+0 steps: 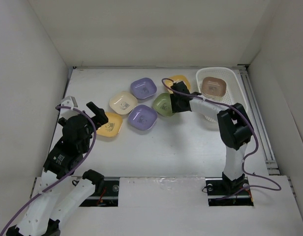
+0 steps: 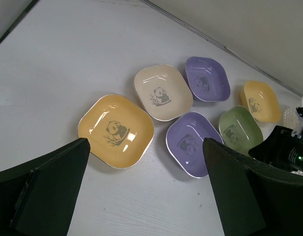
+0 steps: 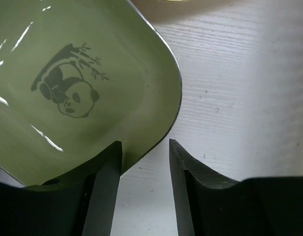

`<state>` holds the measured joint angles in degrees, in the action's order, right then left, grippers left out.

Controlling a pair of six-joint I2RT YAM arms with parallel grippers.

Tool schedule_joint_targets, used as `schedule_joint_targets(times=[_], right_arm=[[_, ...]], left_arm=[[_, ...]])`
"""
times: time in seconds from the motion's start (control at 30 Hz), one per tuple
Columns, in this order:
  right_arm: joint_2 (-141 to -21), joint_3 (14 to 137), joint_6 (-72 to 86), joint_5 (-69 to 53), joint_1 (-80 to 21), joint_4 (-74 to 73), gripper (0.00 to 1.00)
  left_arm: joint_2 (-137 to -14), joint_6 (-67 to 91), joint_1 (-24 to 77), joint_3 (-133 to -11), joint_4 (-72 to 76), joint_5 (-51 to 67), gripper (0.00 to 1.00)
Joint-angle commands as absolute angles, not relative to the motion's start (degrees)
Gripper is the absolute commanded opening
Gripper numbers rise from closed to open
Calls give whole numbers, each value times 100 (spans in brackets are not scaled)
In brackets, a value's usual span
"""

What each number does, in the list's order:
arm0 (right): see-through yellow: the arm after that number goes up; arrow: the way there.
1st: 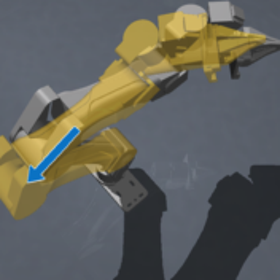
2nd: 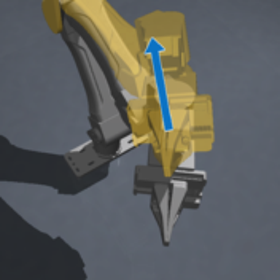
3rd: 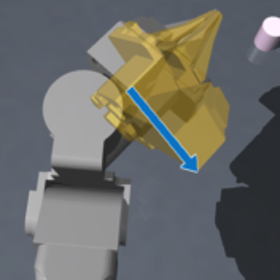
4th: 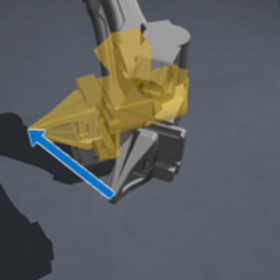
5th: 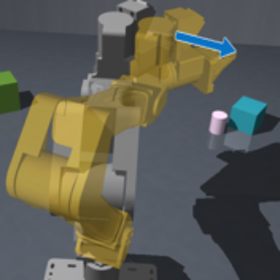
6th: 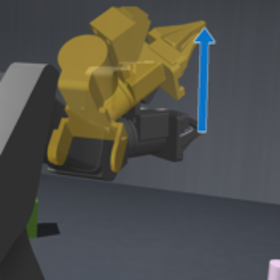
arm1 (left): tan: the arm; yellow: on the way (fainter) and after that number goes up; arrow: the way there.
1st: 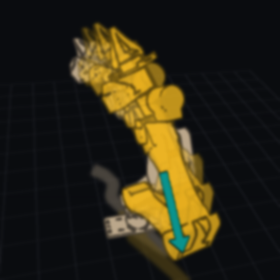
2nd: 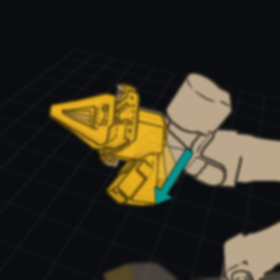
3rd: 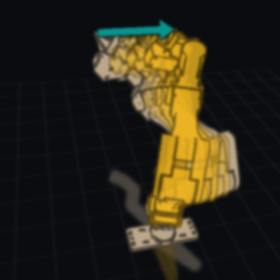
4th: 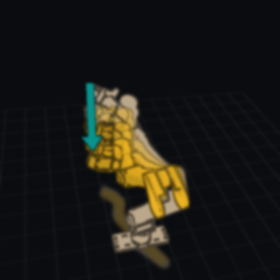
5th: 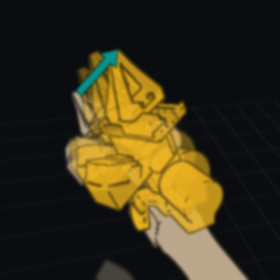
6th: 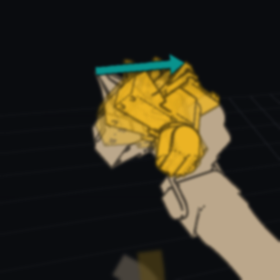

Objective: Place the plates into the plastic bin on the countertop

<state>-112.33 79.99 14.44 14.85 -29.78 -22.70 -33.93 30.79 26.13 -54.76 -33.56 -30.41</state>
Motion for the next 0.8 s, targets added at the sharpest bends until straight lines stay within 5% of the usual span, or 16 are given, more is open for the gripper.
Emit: schedule_joint_targets(times=[0.0, 0.1, 0.4, 0.5, 0.77], right_arm=[[-11180, 7937, 1758, 1371, -2927, -1547, 48], [-11241, 7814, 1880, 1371, -2927, -1547, 35], [-10960, 7181, 2065, 1371, -2698, -1389, 20], [-10838, 7049, 2179, 1371, -2637, -1389, 3], [-9906, 7329, 2075, 1538, -2584, -1853, 0]], left_arm=[[-3349, 2997, 2593, -5432, -3190, -3067, 100], [-3349, 2997, 2593, -5432, -3190, -3067, 100], [-3296, 2997, 2593, -5432, -3190, -3067, 100], [-3296, 2997, 2593, -5432, -3190, -3067, 100], [-3296, 2997, 2593, -5432, -3190, -3067, 100]])
